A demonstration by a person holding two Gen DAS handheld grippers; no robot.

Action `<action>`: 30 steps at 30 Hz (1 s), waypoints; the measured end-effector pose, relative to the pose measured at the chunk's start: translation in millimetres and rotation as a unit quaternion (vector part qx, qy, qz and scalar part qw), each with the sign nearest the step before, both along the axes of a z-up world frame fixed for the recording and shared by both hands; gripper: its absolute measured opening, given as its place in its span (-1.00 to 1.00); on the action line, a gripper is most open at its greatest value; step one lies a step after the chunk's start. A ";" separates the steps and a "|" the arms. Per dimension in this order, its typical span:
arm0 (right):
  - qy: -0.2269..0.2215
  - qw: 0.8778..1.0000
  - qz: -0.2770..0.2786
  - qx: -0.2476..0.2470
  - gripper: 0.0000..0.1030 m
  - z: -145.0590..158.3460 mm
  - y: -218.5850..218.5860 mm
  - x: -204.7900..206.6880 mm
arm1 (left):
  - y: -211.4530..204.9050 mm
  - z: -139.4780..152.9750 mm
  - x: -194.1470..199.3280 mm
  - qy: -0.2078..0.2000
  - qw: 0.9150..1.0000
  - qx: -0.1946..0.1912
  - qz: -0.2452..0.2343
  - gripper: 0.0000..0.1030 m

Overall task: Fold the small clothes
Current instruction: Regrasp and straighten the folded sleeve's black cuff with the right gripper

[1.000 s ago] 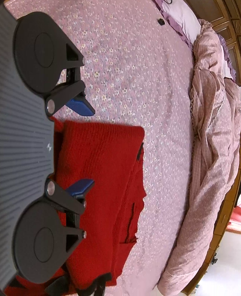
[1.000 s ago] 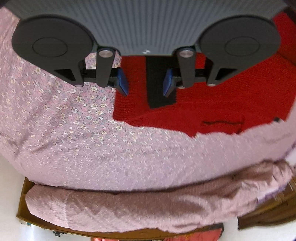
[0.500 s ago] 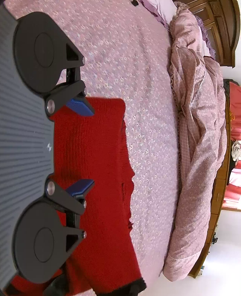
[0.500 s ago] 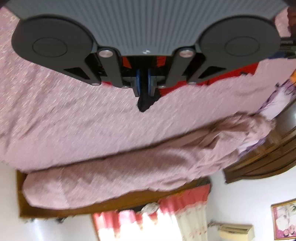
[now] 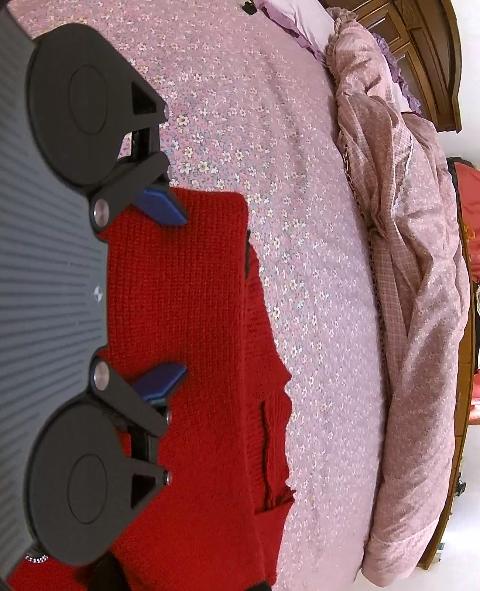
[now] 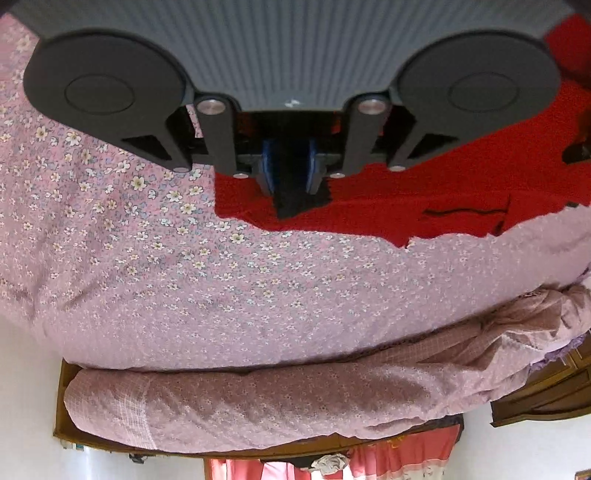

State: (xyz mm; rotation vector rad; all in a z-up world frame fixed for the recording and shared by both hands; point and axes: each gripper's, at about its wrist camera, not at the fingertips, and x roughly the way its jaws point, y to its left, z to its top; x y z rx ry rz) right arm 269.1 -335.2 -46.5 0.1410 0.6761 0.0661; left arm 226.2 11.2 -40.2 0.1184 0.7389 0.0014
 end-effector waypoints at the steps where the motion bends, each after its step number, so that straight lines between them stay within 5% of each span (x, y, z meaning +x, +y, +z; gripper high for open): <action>1: 0.002 1.000 -0.001 0.003 -0.56 3.5 -0.4 -2.6 | -0.3 0.5 -0.2 0.001 1.000 0.000 0.001 0.67; 10: -0.018 1.000 0.017 0.016 -0.43 37.3 0.1 -44.3 | 1.6 6.5 1.5 0.020 1.000 -0.007 0.011 0.68; 20: 0.014 0.999 0.029 -0.015 -0.35 1.8 13.9 -40.4 | 4.8 15.5 -2.6 0.038 0.999 -0.009 0.028 0.69; 30: 0.010 1.000 0.008 0.016 -0.32 17.7 8.9 -50.6 | 16.1 36.4 -23.6 0.051 0.997 -0.019 0.053 0.69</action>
